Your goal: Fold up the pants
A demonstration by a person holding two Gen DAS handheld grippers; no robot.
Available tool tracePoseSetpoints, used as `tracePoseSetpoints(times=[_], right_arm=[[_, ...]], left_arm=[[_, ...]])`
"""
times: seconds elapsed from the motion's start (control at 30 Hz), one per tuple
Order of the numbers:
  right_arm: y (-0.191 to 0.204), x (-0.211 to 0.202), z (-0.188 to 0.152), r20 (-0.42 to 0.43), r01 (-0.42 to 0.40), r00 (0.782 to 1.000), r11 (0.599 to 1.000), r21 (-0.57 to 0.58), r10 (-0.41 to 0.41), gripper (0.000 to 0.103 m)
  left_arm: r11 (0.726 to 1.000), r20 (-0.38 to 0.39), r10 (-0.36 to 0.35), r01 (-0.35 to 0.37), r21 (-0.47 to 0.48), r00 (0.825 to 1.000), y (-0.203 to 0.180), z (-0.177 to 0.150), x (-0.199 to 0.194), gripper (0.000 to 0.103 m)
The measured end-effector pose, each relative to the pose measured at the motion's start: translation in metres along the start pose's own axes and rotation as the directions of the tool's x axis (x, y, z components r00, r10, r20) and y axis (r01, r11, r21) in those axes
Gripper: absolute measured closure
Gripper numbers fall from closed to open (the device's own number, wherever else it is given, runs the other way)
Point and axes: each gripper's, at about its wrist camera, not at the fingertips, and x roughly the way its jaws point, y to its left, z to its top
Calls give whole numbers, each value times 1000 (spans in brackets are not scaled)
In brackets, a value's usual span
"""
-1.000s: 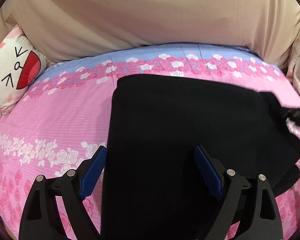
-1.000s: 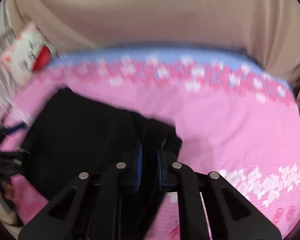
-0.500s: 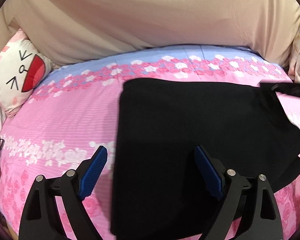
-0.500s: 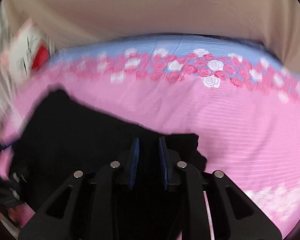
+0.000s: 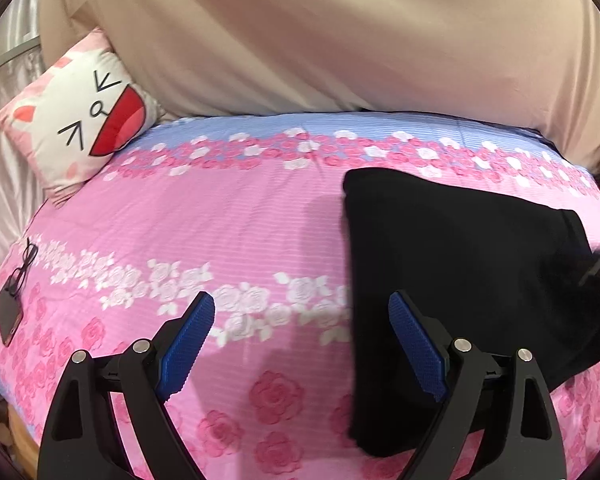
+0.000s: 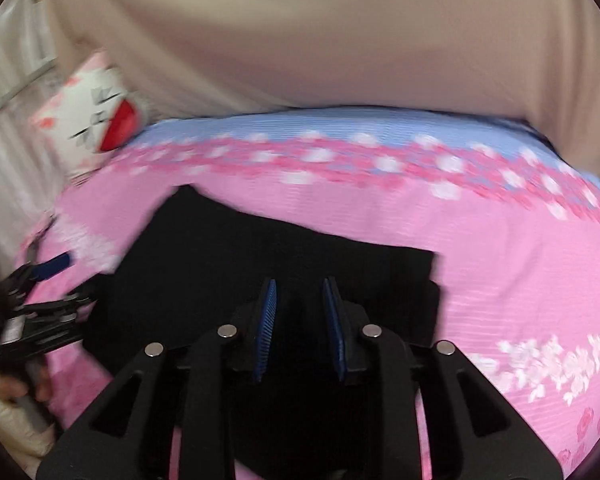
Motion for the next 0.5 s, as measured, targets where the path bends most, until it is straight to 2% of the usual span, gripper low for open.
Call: tracePoseSetpoints(times=[0.07,0.1,0.13,0.2,0.3,0.4,0.5], right_arm=[[12,34,-14,-102,20,994,998,-56,-25,79],[13,46,-19,-118,37,992,997,-66,-45,79],[14,46,-18,-93,45,994,997,-65,-51,79],[23,38,0,-85,29,996,998,-54,-33,76],[62,39,33,-37,-8,999,990,-144,3,76],[99,76,64,-64,-61,997,976,-208,48,77],[119,121,79,-107,-50,994,968,-246,24,77]], left_arm=[[1000,-7,3,-3,-10,1000,8,-2,0,16],[1000,-7,7,-7,-11,1000,11,-3,-1,16],[1000,-5,11,-11,-11,1000,13,-4,-2,16],[1000,-1,9,-9,-20,1000,20,-5,-4,16],[999,-1,2,-2,-40,1000,26,-5,-3,16],[999,-1,1,-1,-42,1000,30,-4,-2,16],[1000,-1,3,-3,-30,1000,31,-3,-2,16]])
